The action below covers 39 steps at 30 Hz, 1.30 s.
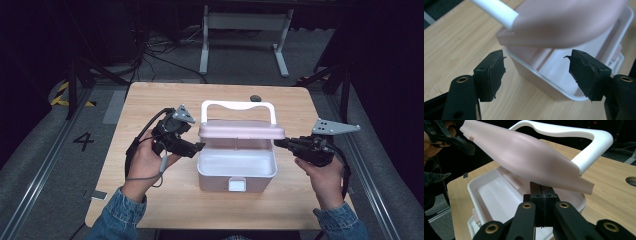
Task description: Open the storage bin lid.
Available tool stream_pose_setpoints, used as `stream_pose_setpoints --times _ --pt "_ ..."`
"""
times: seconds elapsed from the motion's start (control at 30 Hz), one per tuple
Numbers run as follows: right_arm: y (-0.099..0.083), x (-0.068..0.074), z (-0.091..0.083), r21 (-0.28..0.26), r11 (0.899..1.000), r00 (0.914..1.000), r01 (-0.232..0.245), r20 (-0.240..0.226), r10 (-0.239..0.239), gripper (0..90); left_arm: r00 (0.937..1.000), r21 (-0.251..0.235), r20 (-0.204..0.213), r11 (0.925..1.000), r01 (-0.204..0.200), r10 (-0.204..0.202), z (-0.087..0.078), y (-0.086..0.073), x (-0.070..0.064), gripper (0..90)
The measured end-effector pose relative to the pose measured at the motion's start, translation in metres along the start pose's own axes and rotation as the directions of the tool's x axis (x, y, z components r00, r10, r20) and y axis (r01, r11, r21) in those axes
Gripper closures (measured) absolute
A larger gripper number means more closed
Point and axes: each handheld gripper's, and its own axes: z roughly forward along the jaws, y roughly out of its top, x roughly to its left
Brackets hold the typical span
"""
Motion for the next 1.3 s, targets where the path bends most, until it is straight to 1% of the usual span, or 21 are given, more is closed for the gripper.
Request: stream_pose_setpoints --times 0.07,0.1,0.13,0.17,0.27,0.33,0.4,0.47,0.5,0.6,0.63,0.7,0.8,0.83,0.93,1.07,1.1,1.17,1.2,1.27,1.3 --pt "0.000 0.000 0.000 0.001 1.000 1.0000 0.002 -0.001 -0.002 89.7 0.9999 -0.034 0.001 0.9993 0.015 -0.015 0.003 0.001 -0.001 30.9" --pt "0.000 0.000 0.000 0.000 1.000 1.0000 0.002 -0.001 -0.002 89.6 0.9999 -0.037 -0.001 0.9992 0.012 -0.012 0.005 0.002 -0.001 31.8" --pt "0.000 0.000 0.000 -0.001 1.000 1.0000 0.002 -0.002 -0.002 89.6 0.9999 -0.039 0.004 0.9992 0.013 -0.012 0.007 0.003 -0.002 32.4" --pt "0.000 0.000 0.000 -0.001 1.000 1.0000 0.001 -0.002 -0.001 89.6 0.9999 -0.029 0.008 0.9995 0.011 -0.011 0.008 0.003 -0.002 32.6" --pt "0.000 -0.001 0.000 -0.001 1.000 1.0000 0.000 -0.004 0.000 89.6 1.0000 -0.026 0.004 0.9997 -0.001 0.001 0.014 0.005 -0.004 34.1" --pt "0.000 -0.001 0.000 -0.001 1.000 1.0000 -0.001 -0.004 0.001 89.6 1.0000 -0.023 0.005 0.9997 0.001 -0.001 0.014 0.006 -0.005 36.0" --pt "0.000 -0.001 0.000 0.001 1.000 1.0000 -0.004 -0.009 0.004 89.6 0.9997 -0.029 -0.022 0.9996 -0.007 0.006 0.016 0.009 -0.006 38.7" --pt "0.000 -0.001 0.000 0.002 1.000 0.9999 -0.005 -0.010 0.005 89.6 0.9995 -0.034 -0.029 0.9994 -0.010 0.009 0.016 0.010 -0.006 39.7" --pt "0.000 -0.001 0.000 0.000 1.000 0.9999 -0.007 -0.012 0.007 89.5 0.9994 -0.046 -0.034 0.9989 -0.007 0.005 0.015 0.011 -0.006 43.1" --pt "0.000 -0.001 0.000 -0.001 1.000 0.9999 -0.007 -0.014 0.007 89.2 0.9988 -0.047 -0.048 0.9988 -0.010 0.007 0.016 0.012 -0.006 44.5" --pt "0.000 -0.001 0.000 -0.002 1.000 0.9999 -0.007 -0.015 0.007 89.0 0.9979 -0.044 -0.064 0.9989 -0.014 0.011 0.015 0.012 -0.006 46.5" --pt "0.000 -0.001 -0.001 -0.008 1.000 0.9999 -0.001 -0.014 0.001 88.4 0.9968 -0.044 -0.077 0.9988 -0.022 0.019 0.016 0.012 -0.007 49.0" --pt "0.001 -0.001 -0.003 -0.014 1.000 0.9999 -0.007 -0.016 0.006 86.3 0.9960 -0.039 -0.087 0.9988 -0.027 0.024 0.015 0.012 -0.007 51.5" --pt "0.001 -0.001 -0.003 -0.013 1.000 0.9999 -0.003 -0.014 0.003 84.8 0.9960 -0.044 -0.087 0.9987 -0.025 0.021 0.015 0.013 -0.007 51.8" --pt "0.001 0.000 -0.004 -0.008 1.000 0.9999 0.014 0.004 -0.014 78.8 0.9966 -0.028 -0.078 0.9991 -0.031 0.029 0.015 0.016 -0.004 51.9" --pt "0.002 0.006 -0.008 -0.004 0.997 0.9962 0.076 0.043 -0.076 74.5 0.9973 -0.016 -0.067 0.9994 -0.031 0.029 0.014 0.022 0.000 52.4" --pt "0.002 0.006 -0.008 -0.004 0.997 0.9962 0.076 0.043 -0.076 74.5 0.9975 -0.013 -0.064 0.9994 -0.031 0.030 0.014 0.024 0.001 52.4" --pt "0.002 0.007 -0.012 -0.003 0.995 0.9941 0.095 0.052 -0.095 73.7 0.9978 -0.013 -0.060 0.9995 -0.028 0.028 0.014 0.027 0.004 53.0" --pt "0.002 0.008 -0.014 -0.002 0.995 0.9935 0.097 0.059 -0.097 73.6 0.9984 -0.015 -0.053 0.9997 -0.020 0.019 0.014 0.029 0.006 53.0" --pt "0.000 0.006 -0.021 -0.005 0.996 0.9933 0.091 0.072 -0.090 73.6 0.9988 -0.028 -0.047 0.9995 -0.016 0.014 0.014 0.030 0.009 53.1" --pt "0.000 0.006 -0.021 -0.005 0.996 0.9933 0.091 0.072 -0.090 73.6 0.9989 -0.031 -0.045 0.9994 -0.015 0.014 0.014 0.031 0.010 53.1"
